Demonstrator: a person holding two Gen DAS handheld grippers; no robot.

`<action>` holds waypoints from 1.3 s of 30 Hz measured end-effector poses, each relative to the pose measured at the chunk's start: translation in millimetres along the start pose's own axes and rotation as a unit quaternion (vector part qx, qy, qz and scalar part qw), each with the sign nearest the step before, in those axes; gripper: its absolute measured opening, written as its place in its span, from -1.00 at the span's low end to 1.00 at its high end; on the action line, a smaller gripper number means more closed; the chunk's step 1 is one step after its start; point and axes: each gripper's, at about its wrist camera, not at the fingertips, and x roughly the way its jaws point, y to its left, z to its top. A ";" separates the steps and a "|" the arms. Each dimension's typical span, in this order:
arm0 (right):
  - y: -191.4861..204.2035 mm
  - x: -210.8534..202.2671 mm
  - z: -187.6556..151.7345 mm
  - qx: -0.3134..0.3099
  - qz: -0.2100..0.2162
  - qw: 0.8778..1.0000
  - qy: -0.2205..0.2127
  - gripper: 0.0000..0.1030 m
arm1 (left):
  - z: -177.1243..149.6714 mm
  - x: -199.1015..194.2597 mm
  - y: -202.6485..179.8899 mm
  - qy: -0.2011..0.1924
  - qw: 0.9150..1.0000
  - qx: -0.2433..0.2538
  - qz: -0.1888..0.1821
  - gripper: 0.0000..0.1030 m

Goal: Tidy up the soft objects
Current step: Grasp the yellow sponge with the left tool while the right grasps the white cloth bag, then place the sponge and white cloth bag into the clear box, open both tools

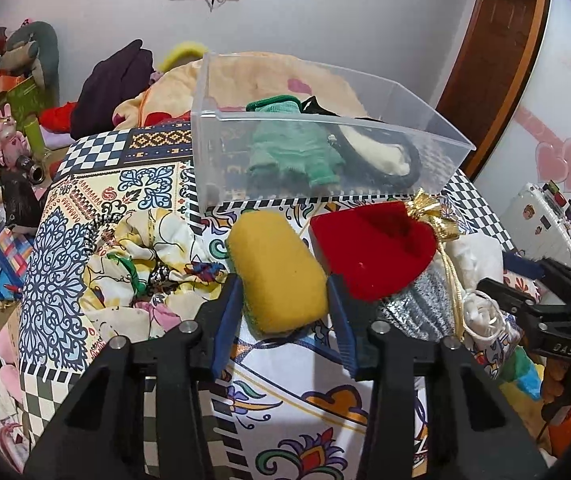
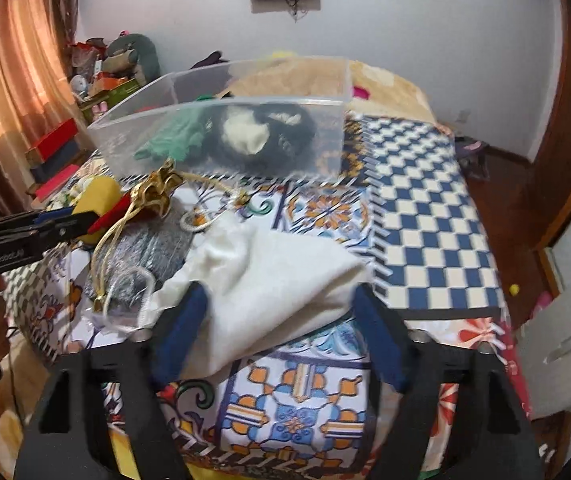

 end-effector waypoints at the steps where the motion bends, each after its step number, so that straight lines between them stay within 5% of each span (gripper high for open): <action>1: 0.3 -0.4 -0.4 0.001 0.003 1.000 -0.001 0.17 | 0.1 -0.2 0.0 0.000 1.000 0.000 -0.001 -0.21; 8: 0.9 -3.9 -1.0 0.006 0.017 1.000 -0.002 -0.70 | 0.0 -5.9 -0.6 -0.003 1.000 -0.005 -0.006 -0.33; 22: -6.8 -42.7 26.9 0.003 -0.005 0.997 -0.081 -0.76 | 22.8 -45.8 0.2 -0.060 0.998 -0.003 -0.012 -0.36; 39: 17.1 -64.6 100.5 -0.032 -0.017 0.979 -0.201 -0.76 | 72.5 -66.9 -6.5 -0.129 0.992 0.008 -0.009 -0.36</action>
